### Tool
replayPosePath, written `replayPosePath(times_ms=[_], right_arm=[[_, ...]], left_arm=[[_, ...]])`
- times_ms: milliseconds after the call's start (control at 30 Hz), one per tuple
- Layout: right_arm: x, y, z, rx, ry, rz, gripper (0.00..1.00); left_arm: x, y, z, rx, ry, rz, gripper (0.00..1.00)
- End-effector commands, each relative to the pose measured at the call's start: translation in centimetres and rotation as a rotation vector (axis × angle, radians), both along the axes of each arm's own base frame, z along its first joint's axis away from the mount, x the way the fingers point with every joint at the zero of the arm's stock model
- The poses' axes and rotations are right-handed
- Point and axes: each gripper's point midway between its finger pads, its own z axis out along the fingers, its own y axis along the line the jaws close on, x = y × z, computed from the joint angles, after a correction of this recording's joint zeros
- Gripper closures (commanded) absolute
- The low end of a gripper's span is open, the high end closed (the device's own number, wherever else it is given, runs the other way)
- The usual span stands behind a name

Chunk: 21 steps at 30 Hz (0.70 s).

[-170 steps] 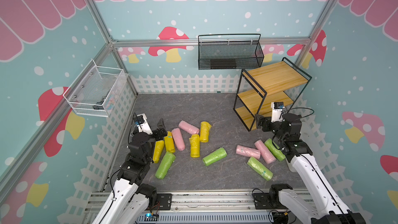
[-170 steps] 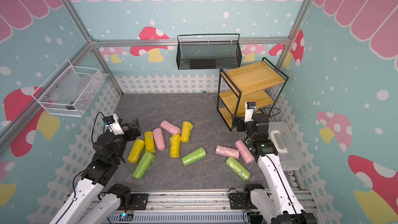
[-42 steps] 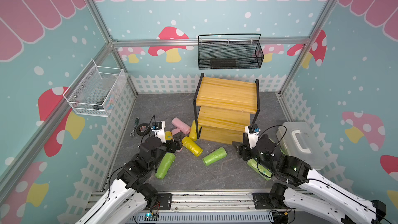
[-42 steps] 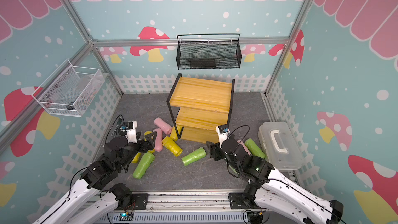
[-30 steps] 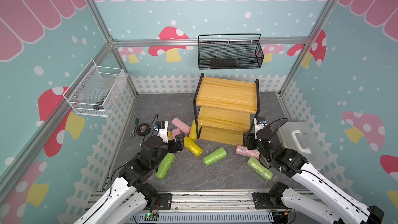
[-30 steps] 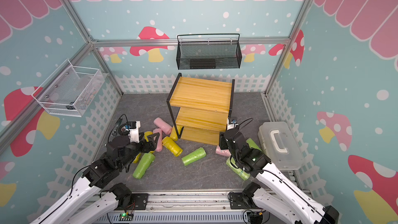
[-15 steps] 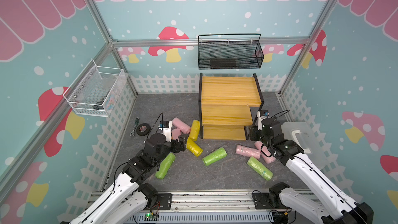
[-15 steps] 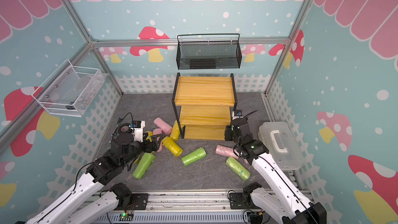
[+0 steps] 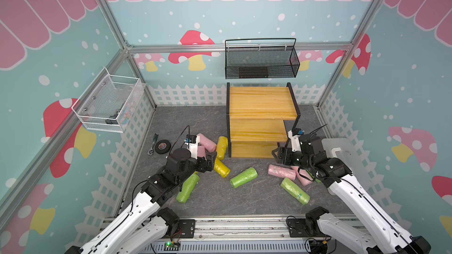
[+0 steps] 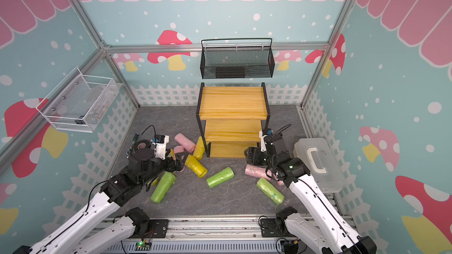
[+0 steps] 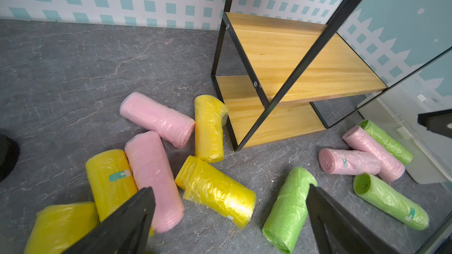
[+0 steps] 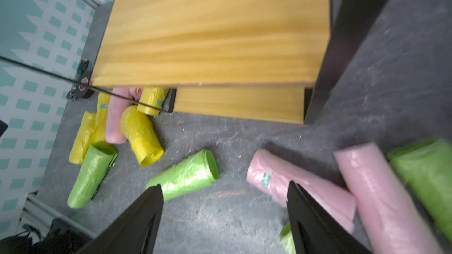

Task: Sort the rolls of trash bags by color and place them on the shelf
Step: Pick up the roll of trash bags from the center of the board.

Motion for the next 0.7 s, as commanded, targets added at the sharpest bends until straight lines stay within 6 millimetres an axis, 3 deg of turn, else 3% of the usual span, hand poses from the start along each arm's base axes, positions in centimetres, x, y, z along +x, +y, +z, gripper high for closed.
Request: replayPosePath(times_ms=[0,133,267,433,667], right_arm=[[-3.8,0.5,-2.7,0.016,0.234,-0.086,0.17],[-5.6,3.0,-3.9,0.115,0.36,-0.227,0.19],[-6.0,7.1,-5.0,0.066,0.429,-0.255,0.18],[-5.5,13.0,-8.4,0.147,0.479,-0.311,0.18],[-4.5,16.8,-10.0,0.076,0.487,-0.342,0.18]], left_arm=[[0.3,-1.3,2.7,0.046,-0.078,-0.094,0.01],[0.3,-1.5,3.0,0.052,-0.115,-0.115,0.01],[-0.4,-2.0,3.9,-0.002,-0.166,-0.15,0.01],[-1.0,-1.0,5.1,-0.012,-0.209,-0.127,0.01],[-1.8,-0.2,6.4,-0.047,-0.26,-0.104,0.01]])
